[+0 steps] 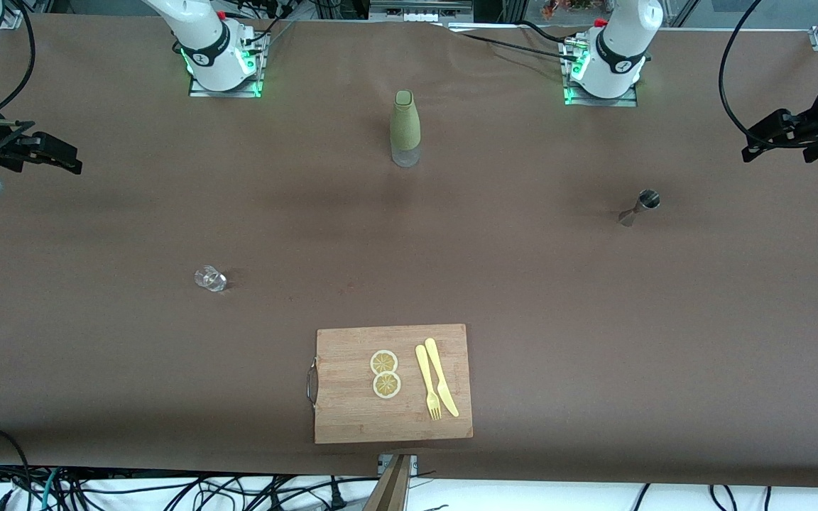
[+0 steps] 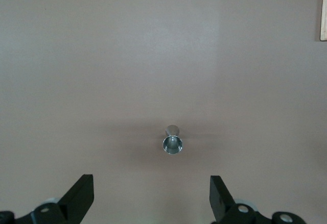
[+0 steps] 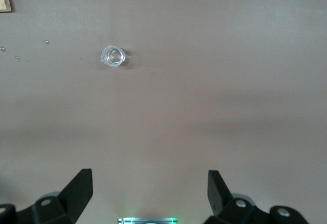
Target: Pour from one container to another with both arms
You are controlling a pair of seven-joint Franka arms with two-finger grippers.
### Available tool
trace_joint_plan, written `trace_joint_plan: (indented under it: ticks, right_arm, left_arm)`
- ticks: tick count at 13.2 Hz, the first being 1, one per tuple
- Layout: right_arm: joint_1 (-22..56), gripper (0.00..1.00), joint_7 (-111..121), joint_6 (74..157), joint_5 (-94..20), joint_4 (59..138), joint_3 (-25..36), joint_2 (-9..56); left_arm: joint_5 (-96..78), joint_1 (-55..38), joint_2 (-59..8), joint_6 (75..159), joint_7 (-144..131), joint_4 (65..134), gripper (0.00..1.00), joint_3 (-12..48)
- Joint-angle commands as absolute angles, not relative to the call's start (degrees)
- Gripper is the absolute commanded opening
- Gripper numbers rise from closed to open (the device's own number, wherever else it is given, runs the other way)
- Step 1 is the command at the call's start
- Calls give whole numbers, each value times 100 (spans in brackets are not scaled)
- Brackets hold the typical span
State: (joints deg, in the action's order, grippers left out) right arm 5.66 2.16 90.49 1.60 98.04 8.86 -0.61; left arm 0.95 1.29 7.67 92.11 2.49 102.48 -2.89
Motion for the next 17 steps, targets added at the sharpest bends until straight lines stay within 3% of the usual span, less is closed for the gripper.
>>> trace_joint_plan:
  ticks: [1,7,11,17]
  right_arm:
    - [536,100,752,8938,202,9685,905,53]
    - [413,100,4056,8930,-316,9677,1343,430]
    - [195,100,6069,8930,-1333,9668,1871,1044]
    - [-517,100,7695,8631,-3012,9677,1872,2160]
  left_arm:
    - [264,176,774,9167,343,10231,100,-325]
    - [264,298,773,9141,851,10248,100,-475]
    - [264,632,660,9202,2466,10266,100,-615]
    - [-613,1273,-43,9640,5207,10274,100,-984]
